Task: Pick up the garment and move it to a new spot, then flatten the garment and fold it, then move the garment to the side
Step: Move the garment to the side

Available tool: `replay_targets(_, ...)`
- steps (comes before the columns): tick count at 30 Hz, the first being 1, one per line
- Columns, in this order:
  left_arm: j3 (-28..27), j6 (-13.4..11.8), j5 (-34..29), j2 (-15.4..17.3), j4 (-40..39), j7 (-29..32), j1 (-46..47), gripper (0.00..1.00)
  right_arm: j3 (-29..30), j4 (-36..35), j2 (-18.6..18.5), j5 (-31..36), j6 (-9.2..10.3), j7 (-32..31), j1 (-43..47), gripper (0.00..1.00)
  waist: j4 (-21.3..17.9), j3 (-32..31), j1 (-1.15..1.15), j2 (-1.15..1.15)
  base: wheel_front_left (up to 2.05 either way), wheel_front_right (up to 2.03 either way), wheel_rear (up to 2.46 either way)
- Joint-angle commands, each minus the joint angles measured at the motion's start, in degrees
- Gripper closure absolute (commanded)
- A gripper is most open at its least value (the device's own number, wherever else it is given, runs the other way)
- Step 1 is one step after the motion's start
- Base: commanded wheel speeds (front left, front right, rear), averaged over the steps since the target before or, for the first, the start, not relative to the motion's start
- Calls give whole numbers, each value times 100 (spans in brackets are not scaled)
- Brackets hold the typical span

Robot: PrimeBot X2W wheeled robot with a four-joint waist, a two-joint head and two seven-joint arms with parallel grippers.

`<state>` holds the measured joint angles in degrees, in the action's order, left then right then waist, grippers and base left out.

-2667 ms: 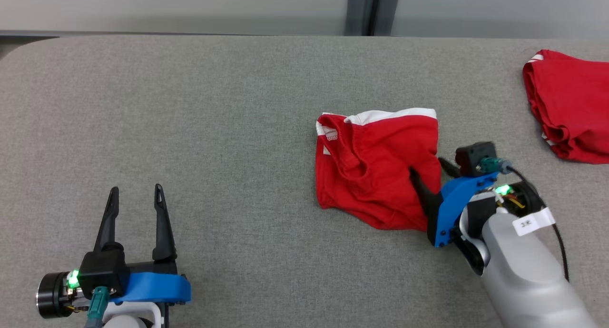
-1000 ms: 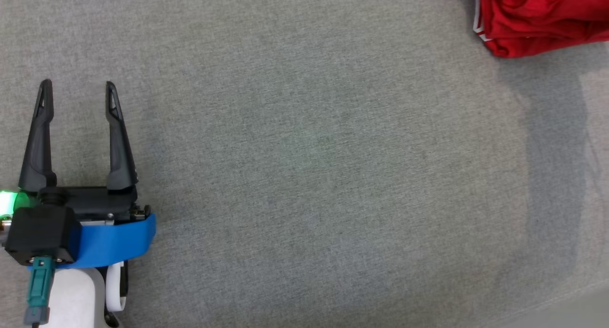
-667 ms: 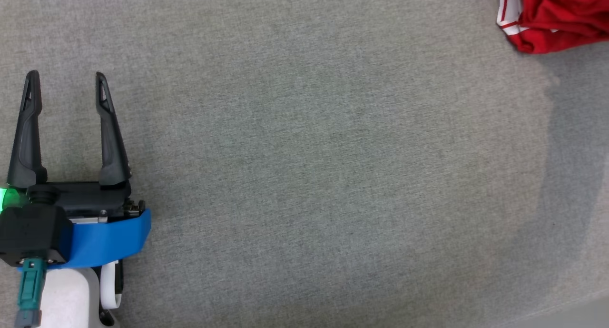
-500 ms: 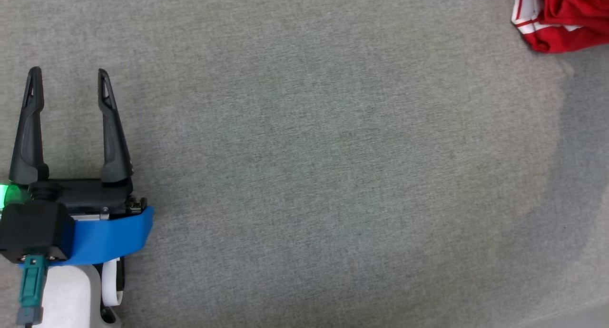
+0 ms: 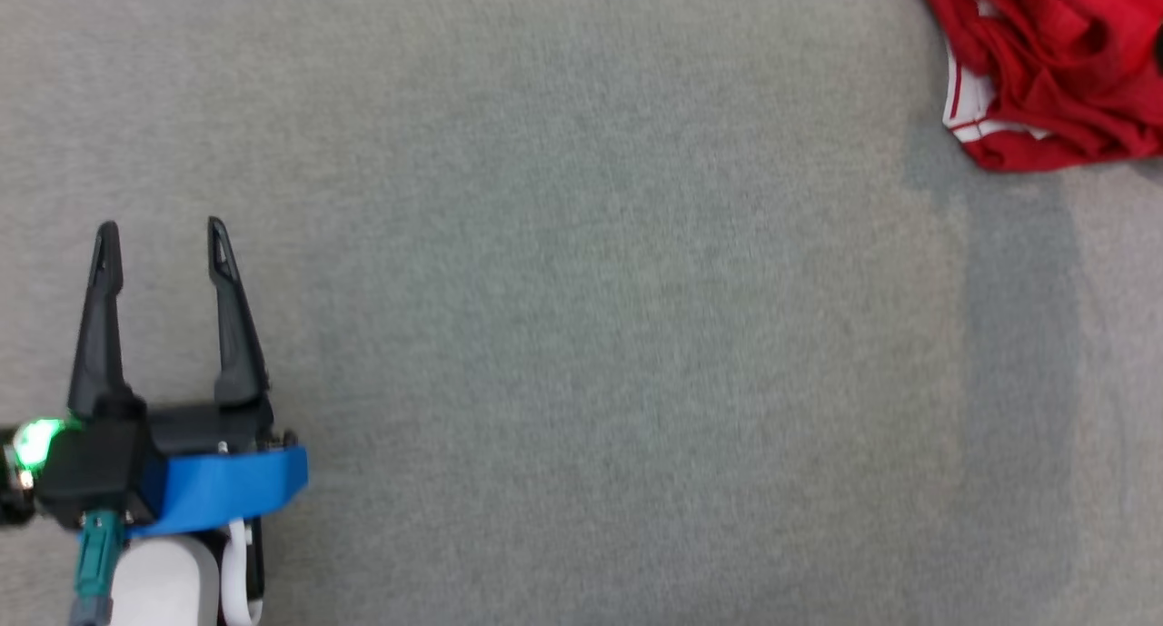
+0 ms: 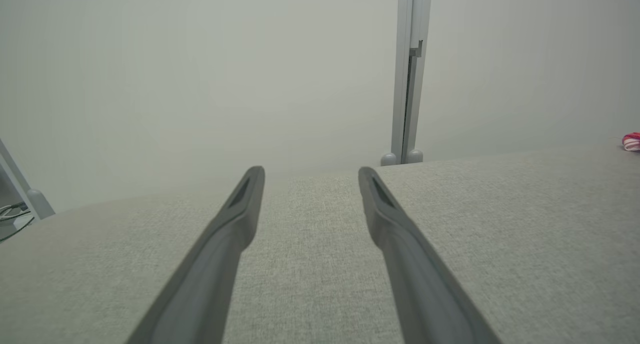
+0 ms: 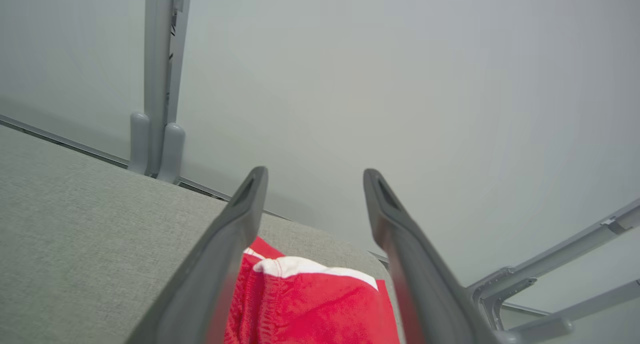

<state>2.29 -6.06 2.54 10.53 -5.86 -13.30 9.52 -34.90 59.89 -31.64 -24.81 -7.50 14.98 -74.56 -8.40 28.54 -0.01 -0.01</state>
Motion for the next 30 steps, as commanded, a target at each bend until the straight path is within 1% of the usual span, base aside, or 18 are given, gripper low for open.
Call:
replay_targets(1,-52,-23,73,-37,88,-64,-109,0,192,-322,92,116,1,22,417,0,-48,-286,1,1,0,0,0)
replay_targets(3,-74,-31,143,-69,217,-99,-253,0,493,-813,189,251,1,24,798,0,18,-511,1,1,0,0,0)
replay_targets(8,-93,-18,298,-144,510,-148,-579,0,1188,-1872,595,546,0,25,1965,0,222,-1026,1,1,0,0,0)
replay_targets(11,-125,-17,375,-185,630,-172,-797,0,1516,-2339,938,648,0,23,2659,0,322,-1291,1,1,0,0,0)
replay_targets(12,-125,-17,375,-185,630,-172,-797,0,1516,-2339,938,648,0,23,2659,0,322,-1291,1,1,0,0,0)
replay_targets(16,-95,33,449,-244,777,-185,-982,0,1859,-2778,1194,747,1,23,3519,0,496,-1586,1,1,0,0,0)
replay_targets(22,-46,73,492,-327,1004,-190,-1160,0,2402,-3232,1596,762,0,23,4778,0,716,-1925,1,1,0,0,0)
replay_targets(26,-18,102,490,-350,1114,-192,-1226,0,2764,-3506,1871,797,0,23,5538,0,826,-2055,1,1,0,0,0)
replay_targets(30,-80,108,551,-349,1217,-193,-1292,0,3003,-3846,2146,997,0,24,6151,0,850,-2130,1,1,0,0,0)
